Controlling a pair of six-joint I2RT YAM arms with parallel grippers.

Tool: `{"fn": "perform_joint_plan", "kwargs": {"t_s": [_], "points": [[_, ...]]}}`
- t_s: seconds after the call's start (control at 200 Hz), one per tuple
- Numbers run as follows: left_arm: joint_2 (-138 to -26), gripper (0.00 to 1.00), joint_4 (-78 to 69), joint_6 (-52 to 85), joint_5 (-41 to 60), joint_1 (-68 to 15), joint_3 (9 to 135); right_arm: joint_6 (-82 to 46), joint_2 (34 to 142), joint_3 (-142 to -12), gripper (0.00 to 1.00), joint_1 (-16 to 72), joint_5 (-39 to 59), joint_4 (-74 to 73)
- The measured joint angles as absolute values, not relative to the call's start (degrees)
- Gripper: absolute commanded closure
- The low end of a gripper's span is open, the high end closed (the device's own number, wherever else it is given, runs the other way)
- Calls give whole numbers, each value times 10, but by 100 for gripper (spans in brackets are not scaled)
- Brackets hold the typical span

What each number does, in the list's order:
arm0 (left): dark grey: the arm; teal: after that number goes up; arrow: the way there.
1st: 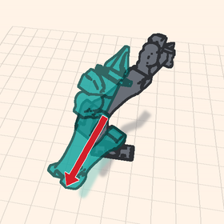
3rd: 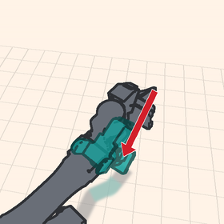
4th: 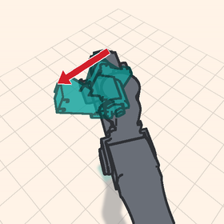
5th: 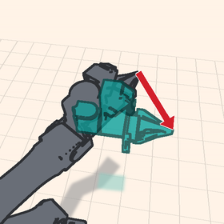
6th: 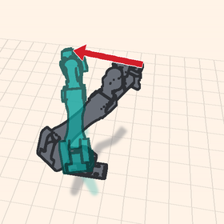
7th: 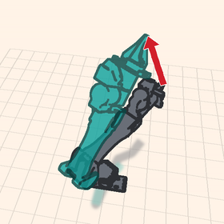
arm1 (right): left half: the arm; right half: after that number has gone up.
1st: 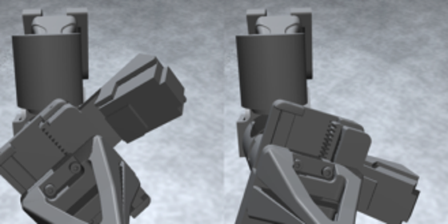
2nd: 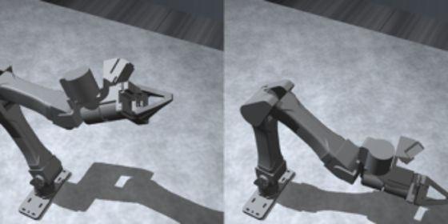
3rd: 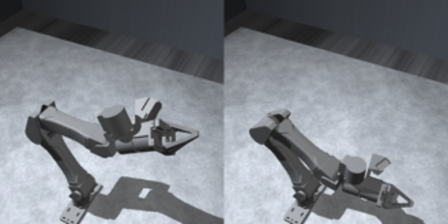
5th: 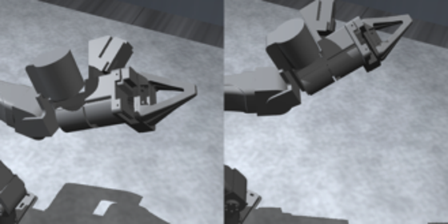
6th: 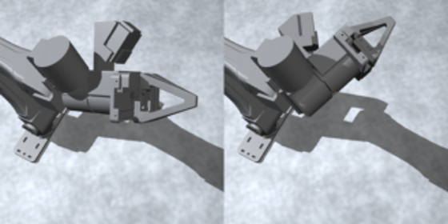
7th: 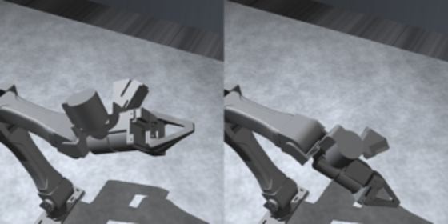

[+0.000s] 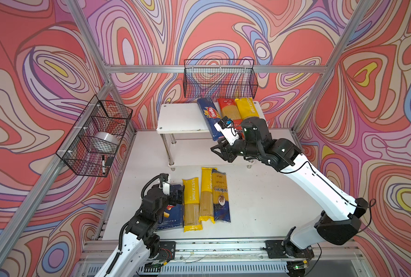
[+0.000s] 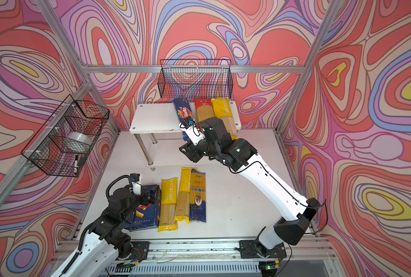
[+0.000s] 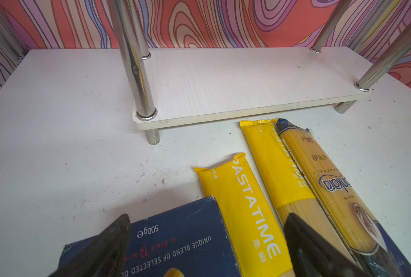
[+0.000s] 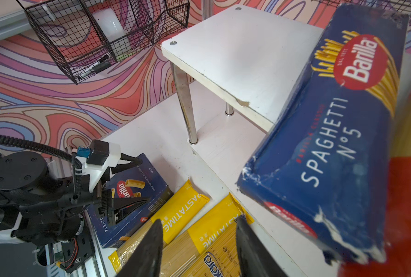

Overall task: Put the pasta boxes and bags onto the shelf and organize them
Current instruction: 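Open the right gripper and draw it back from the standing blue box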

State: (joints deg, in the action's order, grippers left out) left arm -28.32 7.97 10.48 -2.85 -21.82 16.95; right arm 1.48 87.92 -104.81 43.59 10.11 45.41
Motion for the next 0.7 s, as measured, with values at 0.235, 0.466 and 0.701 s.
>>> {"fn": "perform_joint_plan", "kwargs": {"t_s": [0.235,0.466,0.701], "points": [[-286,0,80,103,-28,-218,170,35,908,-1079,50,436,98,455],[-283,0,80,101,-29,-218,170,51,945,-1113,50,441,105,460],[-278,0,80,101,-29,-218,170,60,981,-1140,50,443,125,457]]}}
